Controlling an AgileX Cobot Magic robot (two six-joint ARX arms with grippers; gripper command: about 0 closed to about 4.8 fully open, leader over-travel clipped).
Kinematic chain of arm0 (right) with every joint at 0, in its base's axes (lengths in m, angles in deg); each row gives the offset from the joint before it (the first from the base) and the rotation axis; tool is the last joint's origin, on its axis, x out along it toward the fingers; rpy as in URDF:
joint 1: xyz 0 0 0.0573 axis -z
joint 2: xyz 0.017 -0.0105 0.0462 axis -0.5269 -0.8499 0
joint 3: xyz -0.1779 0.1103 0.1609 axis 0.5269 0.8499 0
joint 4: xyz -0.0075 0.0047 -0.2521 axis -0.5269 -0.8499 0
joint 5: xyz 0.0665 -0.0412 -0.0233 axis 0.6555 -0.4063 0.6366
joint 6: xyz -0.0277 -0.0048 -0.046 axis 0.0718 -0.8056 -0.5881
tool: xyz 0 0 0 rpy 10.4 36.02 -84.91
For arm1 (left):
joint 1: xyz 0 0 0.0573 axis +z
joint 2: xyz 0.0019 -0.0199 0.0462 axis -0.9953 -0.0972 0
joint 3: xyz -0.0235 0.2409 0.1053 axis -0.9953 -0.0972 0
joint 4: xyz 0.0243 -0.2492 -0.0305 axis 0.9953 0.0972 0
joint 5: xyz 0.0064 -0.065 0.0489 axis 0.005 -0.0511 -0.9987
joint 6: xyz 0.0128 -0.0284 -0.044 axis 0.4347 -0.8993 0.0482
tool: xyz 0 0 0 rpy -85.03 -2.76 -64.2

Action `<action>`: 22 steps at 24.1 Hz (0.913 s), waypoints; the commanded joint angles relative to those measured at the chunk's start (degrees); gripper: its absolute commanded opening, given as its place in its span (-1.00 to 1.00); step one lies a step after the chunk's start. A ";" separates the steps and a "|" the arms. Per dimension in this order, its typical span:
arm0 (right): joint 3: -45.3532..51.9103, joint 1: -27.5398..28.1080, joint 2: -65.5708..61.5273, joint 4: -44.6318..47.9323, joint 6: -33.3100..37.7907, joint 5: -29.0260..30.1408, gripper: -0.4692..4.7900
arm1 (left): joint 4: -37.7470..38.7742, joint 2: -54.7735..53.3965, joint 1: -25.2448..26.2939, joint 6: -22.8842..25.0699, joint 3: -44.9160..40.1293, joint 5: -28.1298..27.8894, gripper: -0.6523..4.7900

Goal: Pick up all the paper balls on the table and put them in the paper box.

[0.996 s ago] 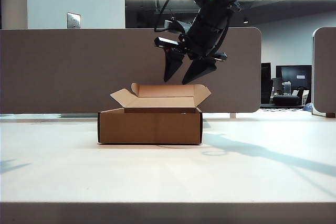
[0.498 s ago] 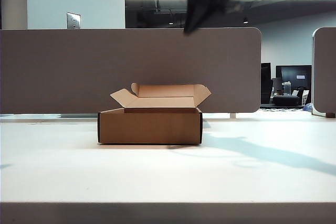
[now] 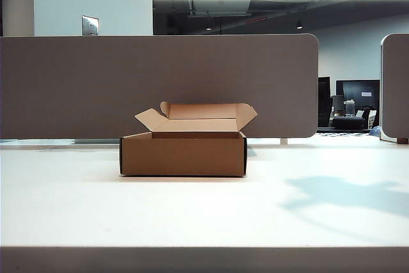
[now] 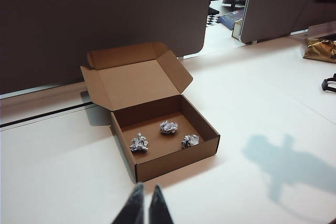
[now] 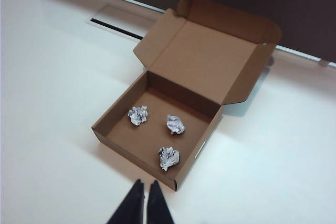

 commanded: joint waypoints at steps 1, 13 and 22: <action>7.80 -0.09 10.60 0.72 0.39 -2.93 -0.69 | 2.36 1.75 0.02 0.07 -0.09 -0.04 -0.70; 48.19 -0.02 48.50 21.07 -3.43 -13.62 -0.55 | -14.29 6.82 0.04 -3.02 -16.92 -5.16 -0.68; 66.69 0.04 66.75 25.33 -1.55 -14.51 -0.79 | -35.23 11.39 0.04 -7.15 -38.05 -5.66 -0.72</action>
